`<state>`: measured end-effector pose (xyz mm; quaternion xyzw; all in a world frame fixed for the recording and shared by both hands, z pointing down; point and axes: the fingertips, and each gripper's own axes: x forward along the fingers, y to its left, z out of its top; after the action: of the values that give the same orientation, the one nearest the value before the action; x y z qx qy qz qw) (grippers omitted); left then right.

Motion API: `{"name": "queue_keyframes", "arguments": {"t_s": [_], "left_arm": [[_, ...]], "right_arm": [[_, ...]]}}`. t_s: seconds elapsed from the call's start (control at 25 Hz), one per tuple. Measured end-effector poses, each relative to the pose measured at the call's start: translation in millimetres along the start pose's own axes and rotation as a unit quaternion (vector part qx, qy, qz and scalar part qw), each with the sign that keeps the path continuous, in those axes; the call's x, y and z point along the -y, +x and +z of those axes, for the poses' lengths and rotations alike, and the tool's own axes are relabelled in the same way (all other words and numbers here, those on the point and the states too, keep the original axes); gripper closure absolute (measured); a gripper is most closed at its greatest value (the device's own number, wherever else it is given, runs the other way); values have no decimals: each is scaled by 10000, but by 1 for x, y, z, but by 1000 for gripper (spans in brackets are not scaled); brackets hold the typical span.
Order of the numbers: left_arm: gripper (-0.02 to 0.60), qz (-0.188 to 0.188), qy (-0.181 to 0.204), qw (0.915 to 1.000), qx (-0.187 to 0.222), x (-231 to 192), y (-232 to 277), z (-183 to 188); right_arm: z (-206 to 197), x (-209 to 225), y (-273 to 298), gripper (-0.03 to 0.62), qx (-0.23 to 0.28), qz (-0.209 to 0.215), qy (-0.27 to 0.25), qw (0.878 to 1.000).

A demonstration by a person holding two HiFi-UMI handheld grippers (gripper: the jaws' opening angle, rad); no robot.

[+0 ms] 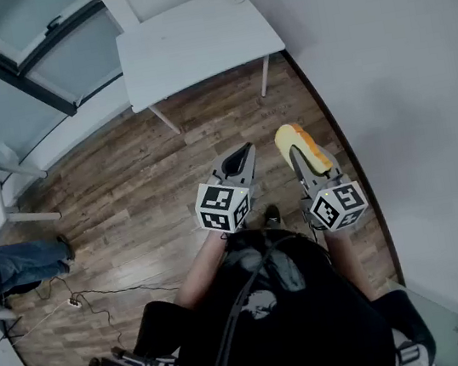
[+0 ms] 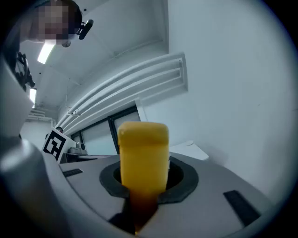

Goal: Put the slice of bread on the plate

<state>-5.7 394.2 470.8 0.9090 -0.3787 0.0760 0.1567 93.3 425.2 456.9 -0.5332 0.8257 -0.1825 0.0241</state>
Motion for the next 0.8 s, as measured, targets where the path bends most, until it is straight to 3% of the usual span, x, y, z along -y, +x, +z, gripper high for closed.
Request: {"name": "queue_keyframes", "arguments": {"t_s": [0.56,0.8], "left_arm": [[575,-74,-41,9999,-88,0,7,-5],[575,-68,-89,9999,-123,10,22,-8]], "right_arm": [[-5,4,1,497,-48,-50,-16,10000],[-10,22,-5,497,-122,-49,218,9997]]}}
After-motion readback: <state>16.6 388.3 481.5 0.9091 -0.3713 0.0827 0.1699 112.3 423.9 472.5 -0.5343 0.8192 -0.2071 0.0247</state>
